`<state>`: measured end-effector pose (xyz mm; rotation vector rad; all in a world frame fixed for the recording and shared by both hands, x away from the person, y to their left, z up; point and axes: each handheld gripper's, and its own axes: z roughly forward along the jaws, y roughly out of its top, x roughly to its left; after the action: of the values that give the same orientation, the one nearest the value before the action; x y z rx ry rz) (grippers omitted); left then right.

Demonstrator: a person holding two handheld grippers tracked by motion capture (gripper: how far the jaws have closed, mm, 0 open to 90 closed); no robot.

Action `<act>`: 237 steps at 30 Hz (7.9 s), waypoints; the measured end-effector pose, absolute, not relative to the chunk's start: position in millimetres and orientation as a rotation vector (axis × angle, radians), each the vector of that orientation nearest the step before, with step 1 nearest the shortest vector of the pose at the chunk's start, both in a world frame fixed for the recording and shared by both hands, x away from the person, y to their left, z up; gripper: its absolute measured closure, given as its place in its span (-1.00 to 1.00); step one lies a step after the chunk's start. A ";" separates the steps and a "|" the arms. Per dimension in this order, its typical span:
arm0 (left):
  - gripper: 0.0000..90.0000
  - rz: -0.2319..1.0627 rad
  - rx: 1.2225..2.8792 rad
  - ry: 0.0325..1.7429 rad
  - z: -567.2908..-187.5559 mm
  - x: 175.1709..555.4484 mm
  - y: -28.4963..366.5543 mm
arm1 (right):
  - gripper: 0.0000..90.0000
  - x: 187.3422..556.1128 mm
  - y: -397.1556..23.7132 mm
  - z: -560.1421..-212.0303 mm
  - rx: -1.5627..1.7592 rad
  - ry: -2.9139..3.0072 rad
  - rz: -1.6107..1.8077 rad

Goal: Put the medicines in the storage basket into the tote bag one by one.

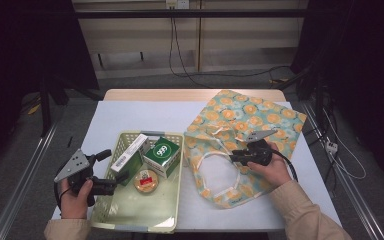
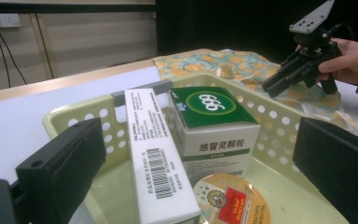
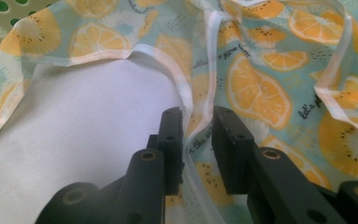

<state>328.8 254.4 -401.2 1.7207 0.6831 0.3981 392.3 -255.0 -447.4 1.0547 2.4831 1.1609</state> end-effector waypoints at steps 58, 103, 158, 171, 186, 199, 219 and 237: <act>-0.96 0.399 1.726 0.663 -398.0 327.2 250.6 | 1.00 407.5 -274.3 -428.5 1.098 2.460 1.175; -0.96 0.394 1.735 0.672 -400.7 328.6 250.9 | -0.20 426.1 -254.3 -461.4 1.014 2.473 1.035; -0.96 0.390 1.737 0.677 -401.3 329.1 249.6 | 0.42 472.0 -290.6 -460.0 1.209 2.351 0.969; -0.96 0.401 1.731 0.670 -397.9 328.3 251.2 | 0.98 476.9 -291.4 -459.0 1.245 2.345 0.959; -0.95 0.405 1.725 0.668 -393.0 327.1 249.4 | 0.99 475.2 -295.4 -410.2 1.309 2.365 1.070; -0.95 0.403 1.725 0.687 -383.8 326.2 248.2 | 0.99 477.6 -291.1 -371.7 1.285 2.349 1.114; -0.95 0.385 1.786 0.647 -361.9 327.9 231.3 | 0.99 471.1 -286.9 -356.9 1.274 2.366 1.125; -0.94 0.296 1.813 0.627 -354.8 334.8 201.7 | 0.99 472.7 -282.9 -348.1 1.284 2.346 1.168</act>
<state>334.8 201.7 -354.8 1.8134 0.6273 0.2962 472.7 -282.9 -348.1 1.2839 2.3465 1.1676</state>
